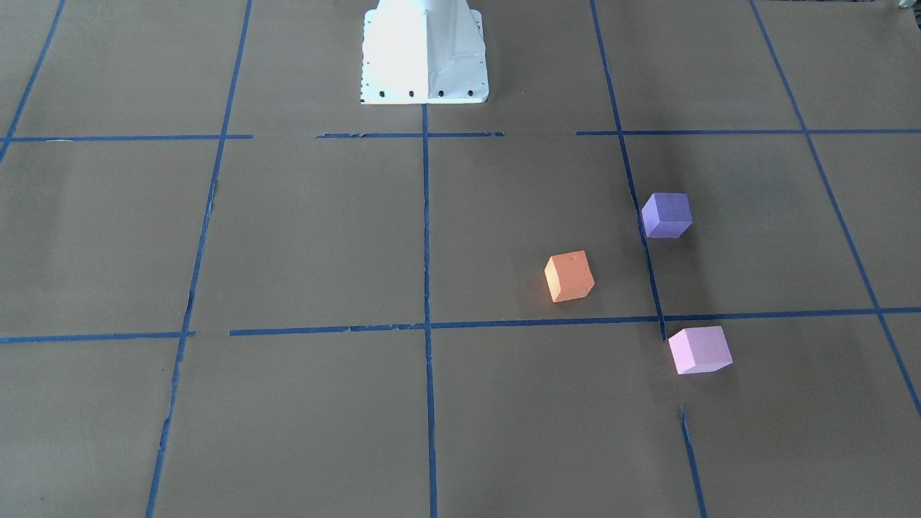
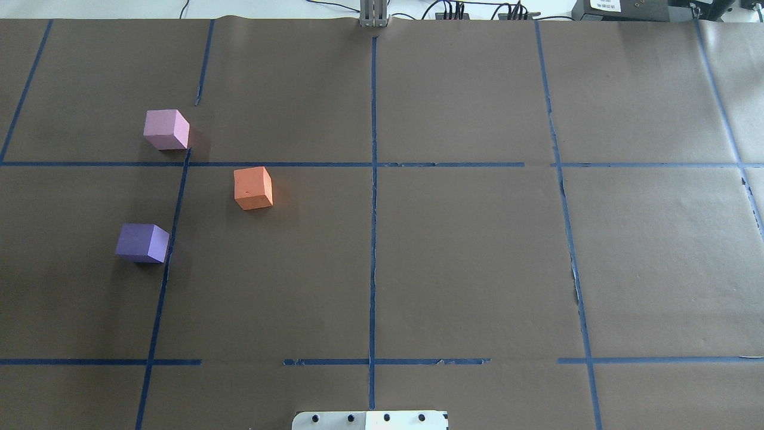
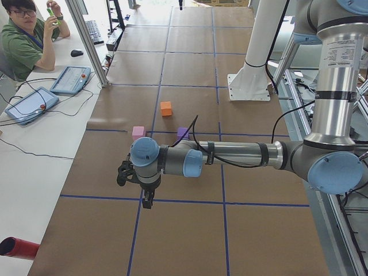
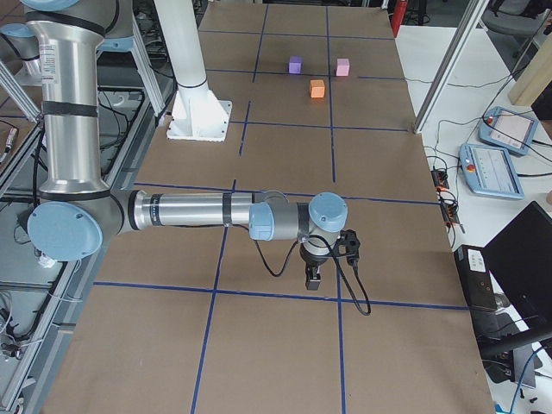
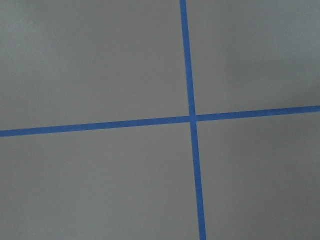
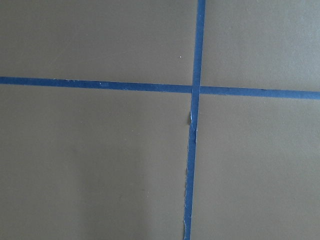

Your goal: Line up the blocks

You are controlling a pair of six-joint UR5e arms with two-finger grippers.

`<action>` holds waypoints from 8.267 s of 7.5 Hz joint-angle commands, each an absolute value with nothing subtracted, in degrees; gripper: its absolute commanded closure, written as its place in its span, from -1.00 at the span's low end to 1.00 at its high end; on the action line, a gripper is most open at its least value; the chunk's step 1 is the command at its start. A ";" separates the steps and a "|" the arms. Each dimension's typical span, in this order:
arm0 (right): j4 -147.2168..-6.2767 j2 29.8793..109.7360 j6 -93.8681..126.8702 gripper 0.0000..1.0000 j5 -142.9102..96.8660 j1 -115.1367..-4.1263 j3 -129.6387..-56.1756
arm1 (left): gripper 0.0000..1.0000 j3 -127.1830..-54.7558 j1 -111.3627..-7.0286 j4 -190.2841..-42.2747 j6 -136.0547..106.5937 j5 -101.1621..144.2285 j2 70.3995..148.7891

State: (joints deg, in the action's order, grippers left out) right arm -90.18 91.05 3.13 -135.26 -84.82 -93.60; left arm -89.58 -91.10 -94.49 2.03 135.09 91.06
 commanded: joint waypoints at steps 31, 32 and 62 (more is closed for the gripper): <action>-90.26 91.05 3.16 -1.00 -135.35 -84.81 -93.60 | -1.00 -84.31 -42.10 -99.73 -64.07 114.52 124.45; -90.18 91.05 3.08 -1.00 -135.26 -84.81 -93.60 | -1.00 -83.07 -41.93 -101.58 -64.07 114.52 124.19; -90.18 91.05 3.08 -1.00 -135.26 -84.81 -93.60 | 1.00 -92.81 -50.28 -112.32 -53.79 118.31 103.98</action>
